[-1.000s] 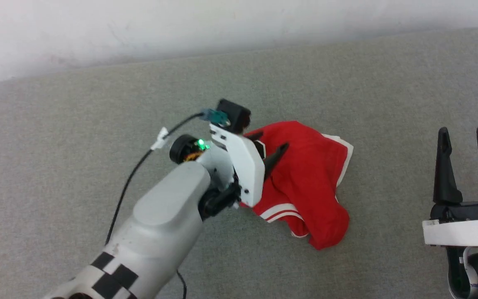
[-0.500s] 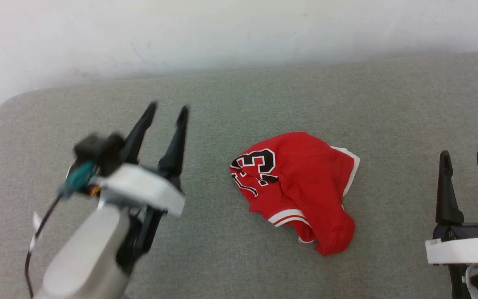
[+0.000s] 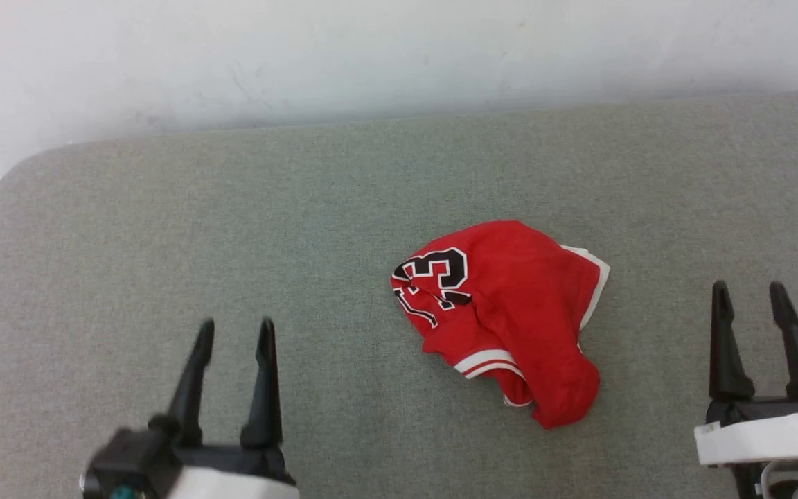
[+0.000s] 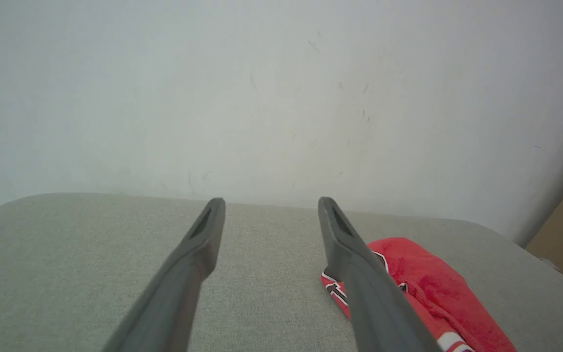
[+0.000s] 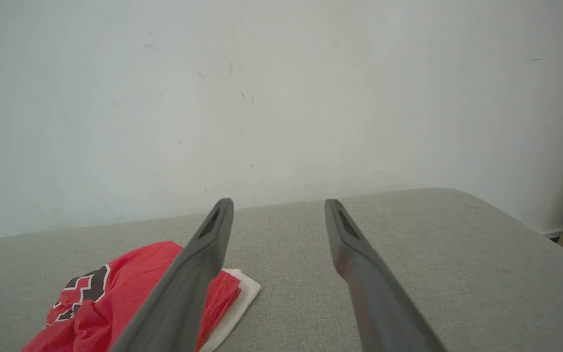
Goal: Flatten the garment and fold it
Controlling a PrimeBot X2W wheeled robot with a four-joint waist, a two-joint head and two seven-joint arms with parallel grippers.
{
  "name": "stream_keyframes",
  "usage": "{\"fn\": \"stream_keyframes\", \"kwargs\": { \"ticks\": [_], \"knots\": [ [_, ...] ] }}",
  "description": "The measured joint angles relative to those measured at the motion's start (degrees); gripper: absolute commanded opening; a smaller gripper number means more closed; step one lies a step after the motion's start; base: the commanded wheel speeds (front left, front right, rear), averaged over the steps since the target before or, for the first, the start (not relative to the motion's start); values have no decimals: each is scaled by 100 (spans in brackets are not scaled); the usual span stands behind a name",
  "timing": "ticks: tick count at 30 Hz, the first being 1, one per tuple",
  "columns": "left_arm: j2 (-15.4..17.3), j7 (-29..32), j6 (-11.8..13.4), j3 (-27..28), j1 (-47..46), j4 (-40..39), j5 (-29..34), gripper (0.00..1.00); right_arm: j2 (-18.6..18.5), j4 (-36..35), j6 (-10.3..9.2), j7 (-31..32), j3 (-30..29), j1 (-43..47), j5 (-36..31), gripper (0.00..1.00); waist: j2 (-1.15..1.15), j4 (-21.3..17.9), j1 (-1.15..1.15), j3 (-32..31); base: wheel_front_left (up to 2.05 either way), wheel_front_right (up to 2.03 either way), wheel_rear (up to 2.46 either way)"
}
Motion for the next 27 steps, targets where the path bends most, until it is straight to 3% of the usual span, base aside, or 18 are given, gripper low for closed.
{"fn": "stream_keyframes", "kwargs": {
  "ticks": [4,10,16,27],
  "knots": [
    [-575,0,-333,312,404,43,222,100,-1,181,0,0,59,99,79,100,0,34,0,-33,0,0,0],
    [-948,0,-881,645,462,166,547,100,0,285,-1,212,187,-16,83,100,0,108,0,-44,0,0,0],
    [-1116,-1,-1182,849,455,281,688,100,-134,166,0,1382,397,-728,125,100,0,119,0,59,0,0,0],
    [-1212,0,-1433,839,96,479,799,100,-1031,584,-1,3754,422,-2087,421,100,0,181,1,590,0,0,0]
  ]
}}
